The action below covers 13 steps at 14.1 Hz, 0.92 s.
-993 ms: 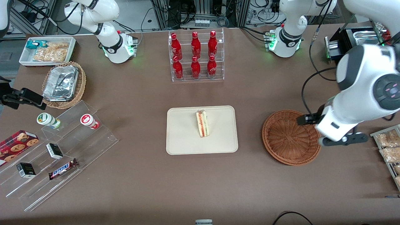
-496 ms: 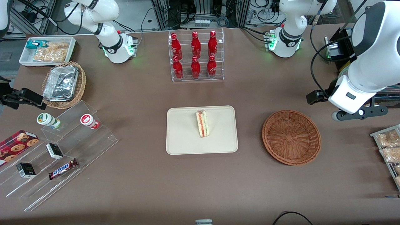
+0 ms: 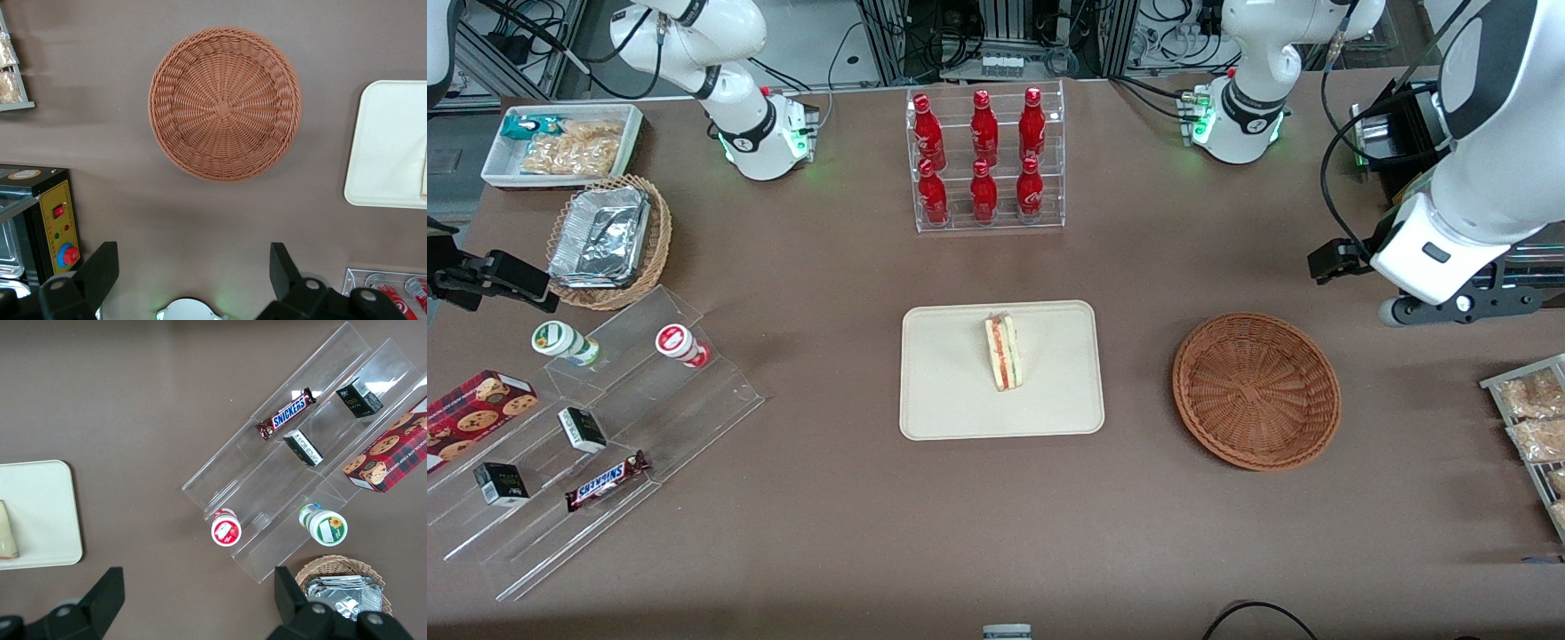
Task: Place sandwich from basket to tray
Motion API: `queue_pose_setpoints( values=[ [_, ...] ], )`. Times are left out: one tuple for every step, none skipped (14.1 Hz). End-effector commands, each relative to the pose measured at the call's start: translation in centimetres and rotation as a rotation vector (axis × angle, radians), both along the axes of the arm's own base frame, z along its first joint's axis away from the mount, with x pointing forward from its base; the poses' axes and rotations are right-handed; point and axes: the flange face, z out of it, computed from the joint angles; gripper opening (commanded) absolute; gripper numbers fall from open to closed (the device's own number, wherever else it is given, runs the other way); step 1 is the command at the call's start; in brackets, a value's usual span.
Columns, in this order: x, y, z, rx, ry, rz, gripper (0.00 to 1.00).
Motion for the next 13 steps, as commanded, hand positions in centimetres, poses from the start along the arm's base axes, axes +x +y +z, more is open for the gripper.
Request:
queue_pose_setpoints(
  values=[
    [-2.14,1.56,0.58,-0.003,0.009,0.005,1.0],
    [-2.25,1.44,0.64,-0.013,0.012,0.005,1.0],
    [-2.22,1.33,0.62,-0.022,0.014,0.005,1.0],
    [-2.15,1.31,0.68,-0.025,0.011,0.007,1.0],
    [-1.96,1.16,0.52,-0.036,0.016,0.013,1.0],
    [-1.76,1.15,0.36,-0.052,0.022,0.016,1.0],
    [-1.57,1.19,0.23,-0.057,0.024,0.012,1.0],
    [-1.43,1.21,0.42,-0.057,0.018,0.012,1.0],
    [-1.32,1.21,0.59,-0.058,0.014,0.011,1.0],
    [-1.31,1.19,0.66,-0.06,0.012,0.011,1.0],
    [-1.31,1.19,0.66,-0.06,0.012,0.011,1.0],
    [-1.31,1.19,0.66,-0.06,0.012,0.011,1.0],
    [-1.31,1.19,0.66,-0.06,0.012,0.011,1.0]
  ],
)
